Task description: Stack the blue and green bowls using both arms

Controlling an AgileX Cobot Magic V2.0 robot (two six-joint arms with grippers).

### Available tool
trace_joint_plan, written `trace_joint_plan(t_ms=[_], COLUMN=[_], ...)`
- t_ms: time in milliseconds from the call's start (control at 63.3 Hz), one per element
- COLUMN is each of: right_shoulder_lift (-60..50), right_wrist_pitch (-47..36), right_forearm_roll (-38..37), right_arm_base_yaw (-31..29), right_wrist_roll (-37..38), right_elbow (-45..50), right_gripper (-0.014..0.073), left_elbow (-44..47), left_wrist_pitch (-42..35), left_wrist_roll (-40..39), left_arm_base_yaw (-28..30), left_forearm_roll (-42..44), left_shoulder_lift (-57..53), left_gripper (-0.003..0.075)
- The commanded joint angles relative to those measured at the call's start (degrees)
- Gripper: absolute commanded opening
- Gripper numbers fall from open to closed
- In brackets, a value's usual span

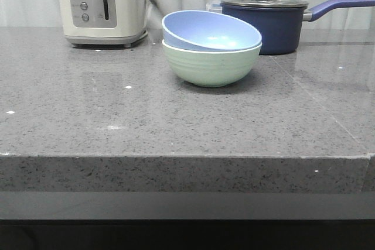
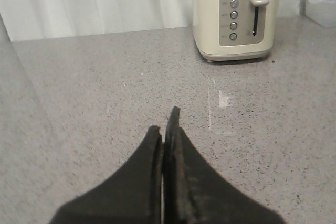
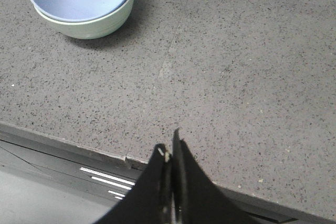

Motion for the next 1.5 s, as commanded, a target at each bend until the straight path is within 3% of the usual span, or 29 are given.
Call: trace_joint_plan(t_ms=[0,205,395,1484], right_shoulder_lift=[0.1,0.1,0.1,0.1], right_wrist_pitch=[-4.2,-4.2,-4.2,-4.2], right_forearm_roll=[-0.3,-0.3,-0.3,-0.3], right_arm_base_yaw=[-0.3,-0.3,-0.3,-0.3], right_wrist_roll=[0.1,0.1,0.1,0.1], right_elbow=[-1.4,-1.4,-1.4,-1.4], right_gripper=[-0.0053,-0.0053,-0.0053,-0.0053], left_elbow=[4.1,16.0,20.6,20.5], left_wrist_pitch=[-9.5,-20.1,-24.9,-24.5], left_wrist_roll=[-0.2,-0.2,-0.2,-0.2], left_arm_base_yaw=[2.2,3.5,3.5,1.9], left_forearm_roll=[-6.0,-10.4,-10.7,-10.4], left_shoulder_lift=[-2.8,-8.6,-12.7,-12.5], left_gripper=[-0.0020,-0.0020,-0.0020,-0.0020])
